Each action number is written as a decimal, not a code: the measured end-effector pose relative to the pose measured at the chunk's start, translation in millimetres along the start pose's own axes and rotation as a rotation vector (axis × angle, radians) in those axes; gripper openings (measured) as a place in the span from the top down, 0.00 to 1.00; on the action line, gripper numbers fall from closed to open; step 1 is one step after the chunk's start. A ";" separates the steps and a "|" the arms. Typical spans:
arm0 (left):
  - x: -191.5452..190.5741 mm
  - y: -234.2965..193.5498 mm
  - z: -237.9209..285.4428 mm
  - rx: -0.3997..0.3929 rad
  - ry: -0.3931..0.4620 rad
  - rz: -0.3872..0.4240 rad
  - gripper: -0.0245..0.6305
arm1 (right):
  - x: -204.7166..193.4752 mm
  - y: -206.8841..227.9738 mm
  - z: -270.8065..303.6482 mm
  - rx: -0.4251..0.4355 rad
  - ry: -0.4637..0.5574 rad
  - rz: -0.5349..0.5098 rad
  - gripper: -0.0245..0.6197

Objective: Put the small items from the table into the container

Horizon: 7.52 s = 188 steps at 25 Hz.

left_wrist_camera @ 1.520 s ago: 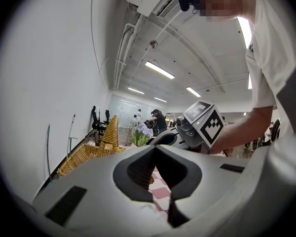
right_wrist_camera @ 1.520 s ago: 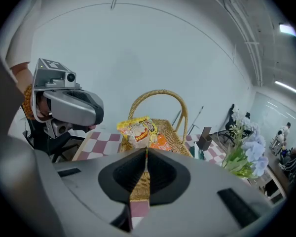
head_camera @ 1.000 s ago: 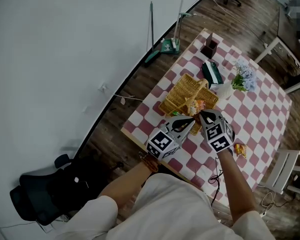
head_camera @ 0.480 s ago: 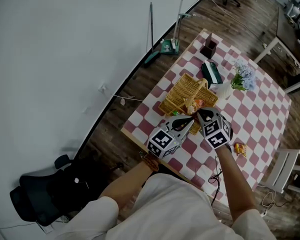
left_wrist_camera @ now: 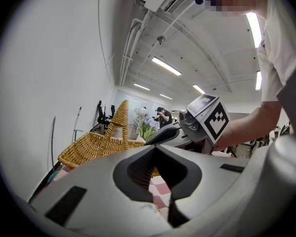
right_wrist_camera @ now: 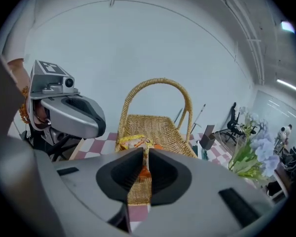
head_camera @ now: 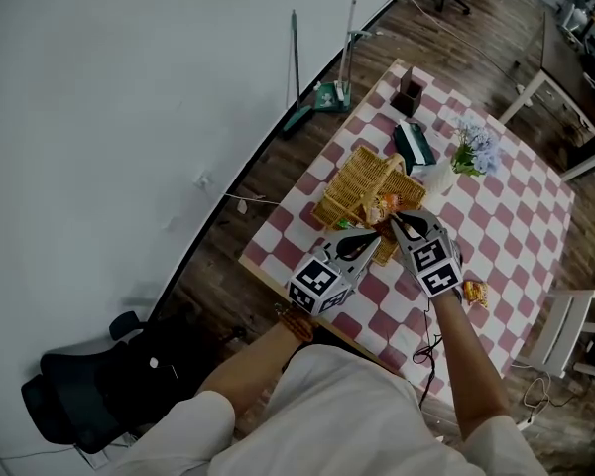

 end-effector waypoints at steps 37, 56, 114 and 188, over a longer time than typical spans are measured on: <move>116.5 198.6 3.5 -0.375 0.158 0.153 0.96 | -109.9 -44.7 -292.1 -0.342 0.524 0.413 0.90; 127.4 255.2 -7.2 -0.519 0.167 0.191 0.95 | -137.0 -79.1 -340.5 -0.417 0.549 0.483 0.91; -30.2 154.5 107.0 -0.383 -0.177 0.111 0.94 | -225.7 -48.3 -121.4 -0.137 0.003 0.384 0.89; -124.2 117.0 152.7 -0.346 -0.399 0.004 0.94 | -279.6 -37.0 -18.5 -0.087 -0.288 0.301 0.93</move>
Point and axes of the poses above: the fingertips, and each gripper's own axes: z forward along the fingers, y to its right, x out of its top, the point moved 9 cm from there along -z, backward along the fingers, and after that the axes turned 13 degrees about -y, right-handed, at the moved point
